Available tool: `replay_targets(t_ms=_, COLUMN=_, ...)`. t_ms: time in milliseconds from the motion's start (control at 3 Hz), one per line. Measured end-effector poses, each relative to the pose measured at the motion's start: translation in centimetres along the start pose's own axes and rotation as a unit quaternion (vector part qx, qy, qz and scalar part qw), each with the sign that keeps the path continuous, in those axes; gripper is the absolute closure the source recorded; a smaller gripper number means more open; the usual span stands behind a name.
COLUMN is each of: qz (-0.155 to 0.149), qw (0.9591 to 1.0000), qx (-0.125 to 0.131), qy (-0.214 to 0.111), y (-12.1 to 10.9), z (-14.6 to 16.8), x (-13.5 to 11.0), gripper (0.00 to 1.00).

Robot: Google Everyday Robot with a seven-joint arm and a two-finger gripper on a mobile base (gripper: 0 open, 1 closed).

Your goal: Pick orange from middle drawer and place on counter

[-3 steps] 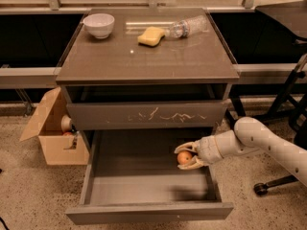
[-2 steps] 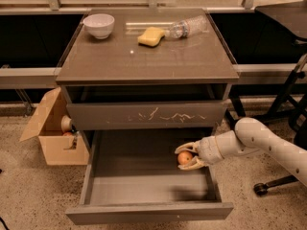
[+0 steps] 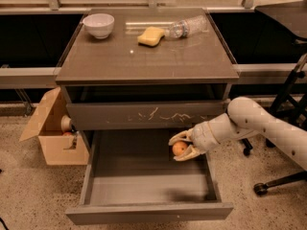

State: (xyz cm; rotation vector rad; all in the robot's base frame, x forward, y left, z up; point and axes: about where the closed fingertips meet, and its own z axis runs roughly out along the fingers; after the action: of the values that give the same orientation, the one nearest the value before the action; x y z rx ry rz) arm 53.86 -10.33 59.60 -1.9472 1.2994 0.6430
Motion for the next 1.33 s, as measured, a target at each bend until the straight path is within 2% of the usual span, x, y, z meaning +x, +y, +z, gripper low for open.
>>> replay_targets(t_ms=333, qz=-0.025, qw=0.9988, qx=-0.021, qy=0.038, y=-1.5, z=-2.6, x=-3.9, gripper=1.00)
replay_targets(t_ms=667, qz=-0.050, qw=0.9941, qx=-0.017, qy=0.094, y=-2.5, z=-6.1, x=-7.7, gripper=1.00)
replay_targets(t_ms=1000, qz=-0.093, qw=0.9832, qx=0.008, qy=0.156, y=-3.3, z=-10.3, x=-12.8, gripper=1.00)
replay_targets(t_ms=1333, qz=-0.093, qw=0.9832, qx=0.008, qy=0.156, y=-3.3, z=-10.3, x=-12.8, gripper=1.00)
